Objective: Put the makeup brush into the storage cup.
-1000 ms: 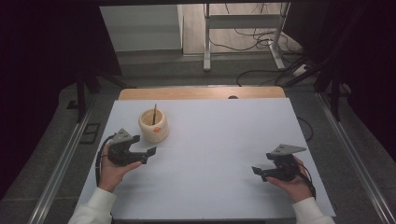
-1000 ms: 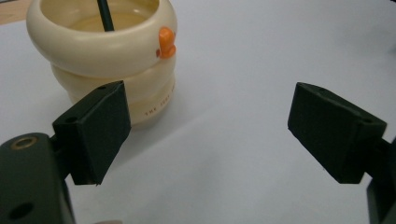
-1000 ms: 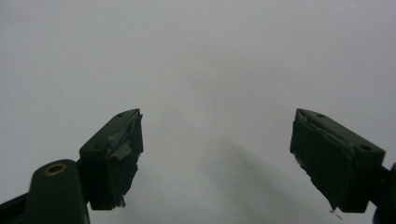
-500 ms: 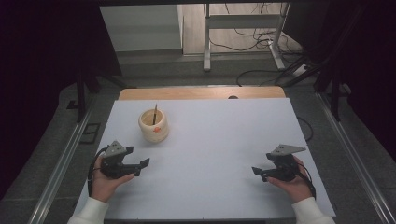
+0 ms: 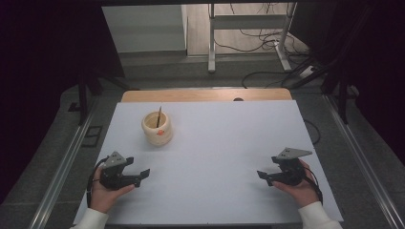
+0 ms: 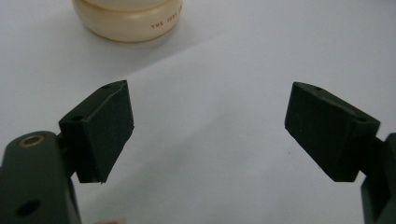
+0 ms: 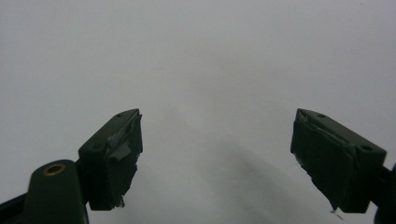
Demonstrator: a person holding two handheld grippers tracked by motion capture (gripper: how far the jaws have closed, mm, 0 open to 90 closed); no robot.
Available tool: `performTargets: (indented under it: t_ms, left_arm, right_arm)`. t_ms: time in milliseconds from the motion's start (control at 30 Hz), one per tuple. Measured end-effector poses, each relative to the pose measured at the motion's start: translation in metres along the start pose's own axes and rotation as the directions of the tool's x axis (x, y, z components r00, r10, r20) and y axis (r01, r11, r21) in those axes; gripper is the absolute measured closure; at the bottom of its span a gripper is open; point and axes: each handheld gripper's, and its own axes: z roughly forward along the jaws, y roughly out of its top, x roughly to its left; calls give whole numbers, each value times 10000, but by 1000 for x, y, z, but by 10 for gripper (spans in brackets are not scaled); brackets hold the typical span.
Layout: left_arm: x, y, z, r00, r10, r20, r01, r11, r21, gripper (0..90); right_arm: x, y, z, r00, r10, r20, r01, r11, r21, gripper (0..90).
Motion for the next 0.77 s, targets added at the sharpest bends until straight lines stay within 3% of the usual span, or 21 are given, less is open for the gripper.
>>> performTargets:
  t_ms: [767]
  left_arm:
    - [1,0,2,9998,-157,143,156,9999,30,153]
  right_arm:
    - [-5,0,-5,10000,54,-61,-57,9988,-481,171]
